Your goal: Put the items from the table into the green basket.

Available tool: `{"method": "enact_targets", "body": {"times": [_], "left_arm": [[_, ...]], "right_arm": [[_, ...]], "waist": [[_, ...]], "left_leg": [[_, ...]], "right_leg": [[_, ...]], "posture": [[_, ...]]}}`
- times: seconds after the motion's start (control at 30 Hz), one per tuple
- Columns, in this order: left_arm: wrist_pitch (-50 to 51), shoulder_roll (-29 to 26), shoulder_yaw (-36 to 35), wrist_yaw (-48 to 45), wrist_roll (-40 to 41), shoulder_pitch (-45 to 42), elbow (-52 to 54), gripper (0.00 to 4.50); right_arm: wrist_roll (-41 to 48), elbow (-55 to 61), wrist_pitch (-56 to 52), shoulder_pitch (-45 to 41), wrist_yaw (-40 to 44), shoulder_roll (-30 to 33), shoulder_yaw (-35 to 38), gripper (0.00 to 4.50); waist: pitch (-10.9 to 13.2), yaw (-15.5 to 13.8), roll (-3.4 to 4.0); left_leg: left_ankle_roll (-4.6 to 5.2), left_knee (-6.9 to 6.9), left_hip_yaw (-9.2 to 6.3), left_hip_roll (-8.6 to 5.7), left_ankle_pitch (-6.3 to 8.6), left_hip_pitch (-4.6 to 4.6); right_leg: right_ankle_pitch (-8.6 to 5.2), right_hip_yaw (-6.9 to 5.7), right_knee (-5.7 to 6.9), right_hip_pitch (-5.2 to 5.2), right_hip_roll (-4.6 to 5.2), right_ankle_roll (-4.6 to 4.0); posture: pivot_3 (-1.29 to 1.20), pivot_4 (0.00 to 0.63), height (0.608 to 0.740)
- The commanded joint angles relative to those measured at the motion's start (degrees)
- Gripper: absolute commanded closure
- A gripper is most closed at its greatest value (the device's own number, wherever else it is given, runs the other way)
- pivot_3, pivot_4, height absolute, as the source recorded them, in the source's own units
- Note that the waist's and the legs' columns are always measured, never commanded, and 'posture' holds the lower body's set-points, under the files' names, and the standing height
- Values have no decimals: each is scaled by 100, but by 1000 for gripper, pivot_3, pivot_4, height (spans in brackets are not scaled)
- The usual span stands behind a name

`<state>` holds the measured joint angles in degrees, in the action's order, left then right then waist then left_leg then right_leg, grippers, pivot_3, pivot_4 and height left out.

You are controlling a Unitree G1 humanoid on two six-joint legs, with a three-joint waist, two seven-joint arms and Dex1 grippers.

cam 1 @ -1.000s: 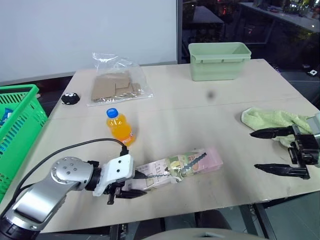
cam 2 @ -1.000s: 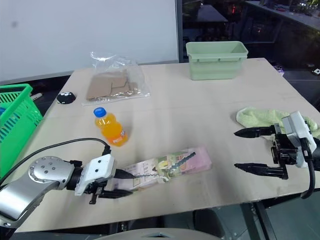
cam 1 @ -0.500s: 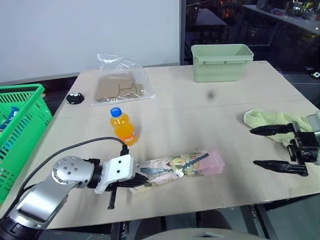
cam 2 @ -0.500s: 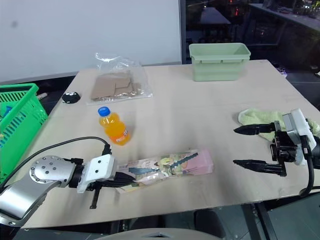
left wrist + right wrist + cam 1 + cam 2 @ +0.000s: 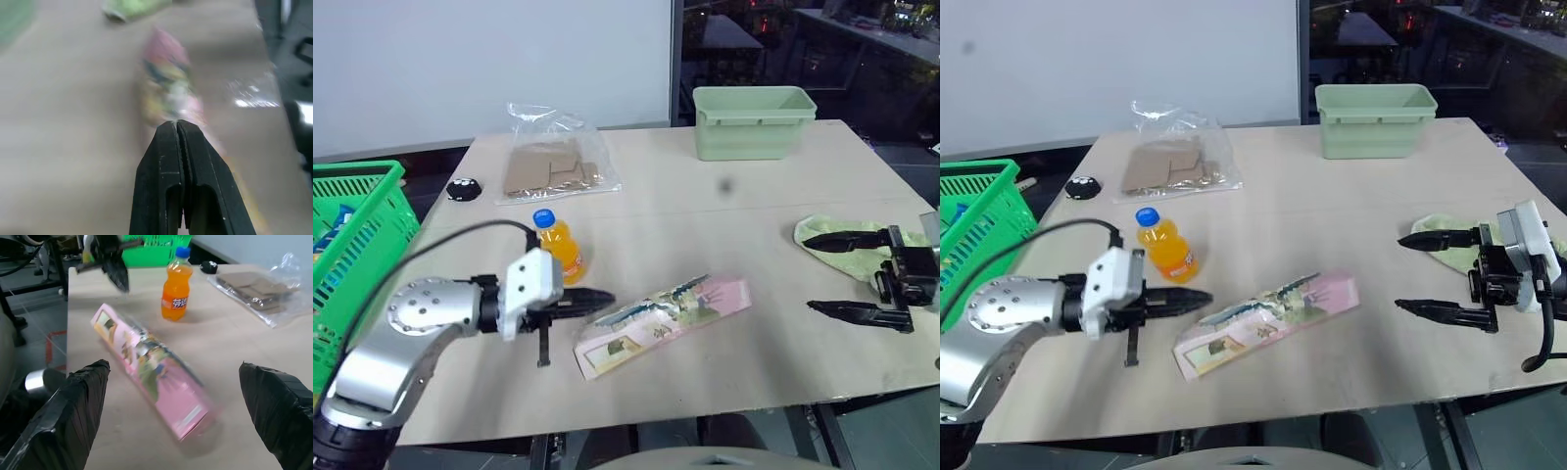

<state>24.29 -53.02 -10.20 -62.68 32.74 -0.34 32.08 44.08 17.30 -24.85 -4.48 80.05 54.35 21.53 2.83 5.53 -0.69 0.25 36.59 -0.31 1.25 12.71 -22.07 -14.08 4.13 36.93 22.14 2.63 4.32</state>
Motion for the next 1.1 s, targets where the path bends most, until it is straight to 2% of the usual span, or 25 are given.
{"method": "enact_targets", "body": {"times": [0.03, 0.13, 0.23, 0.33, 0.4, 0.47, 0.5, 0.57, 0.87, 1.1], "left_arm": [[58, -123, -11, 30, -33, -11, 169, 4469], [35, -119, 257, 168, -338, 20, 179, 4469], [215, -138, 505, 240, -411, 150, 304, 3651], [755, -65, 451, 415, 103, 193, 536, 2229], [1254, -241, 312, 287, 670, 324, 774, 1135], [1542, -517, 334, 198, 736, 494, 905, 234], [1653, -682, 392, 167, 685, 601, 948, 60], [1686, -1002, 551, 37, 505, 874, 1078, 60], [1281, -490, 1503, 904, -663, 278, 743, 60], [742, -605, 2130, 830, -1561, 464, 635, 60]], "right_arm": [[135, -133, -4, -272, -48, 13, 54, 0], [94, -188, 34, -305, -23, 19, 36, 0], [74, -191, 69, -279, -45, -6, 48, 0], [50, -169, 103, -204, -60, -24, 77, 0], [39, -161, 120, -169, -53, -26, 86, 0], [44, -162, 121, -154, -48, -22, 98, 0], [45, -165, 123, -147, -44, -18, 105, 0], [52, -170, 125, -135, -42, -5, 129, 0], [73, -97, 141, -21, -70, 9, 241, 0], [44, -95, 165, 75, -72, 36, 290, 0]], "waist": [[0, 12, 1], [0, 0, -1], [0, -5, -1], [2, 1, -3], [3, 4, -5], [3, 16, -5], [3, 20, -3], [3, 20, -1], [4, -1, -3], [5, 41, -4]], "left_leg": [[0, 0, 2, 0, 0, 3], [0, 0, 2, 0, 0, 3], [0, 0, 0, 0, 0, 1], [0, 0, 0, 0, 0, 0], [0, 0, -1, 1, 0, 0], [0, 0, 0, 2, 0, 1], [0, -1, 0, 2, 0, 2], [0, -2, 1, 2, 0, 5], [-1, -1, 1, -2, 0, 4], [-1, -9, 1, -1, 0, 3]], "right_leg": [[0, 2, 0, -2, 0, 0], [0, 2, 0, -2, 0, 0], [0, 1, 0, -1, 0, 0], [0, 1, -2, -1, 0, 0], [0, 1, -1, 0, 0, 0], [0, 1, -1, 0, 0, 0], [0, 1, -1, 0, 0, 0], [0, 1, -1, 0, 0, -1], [0, 1, -4, -3, 1, -1], [-1, 2, -6, 1, 0, -1]], "posture": [[-92, 0, 740], [-95, 0, 740], [-95, 0, 740], [-98, 0, 740], [-101, 0, 740], [-106, 1, 740], [-108, 0, 740], [-113, 0, 740], [-123, 0, 740], [-126, 0, 740]]}}
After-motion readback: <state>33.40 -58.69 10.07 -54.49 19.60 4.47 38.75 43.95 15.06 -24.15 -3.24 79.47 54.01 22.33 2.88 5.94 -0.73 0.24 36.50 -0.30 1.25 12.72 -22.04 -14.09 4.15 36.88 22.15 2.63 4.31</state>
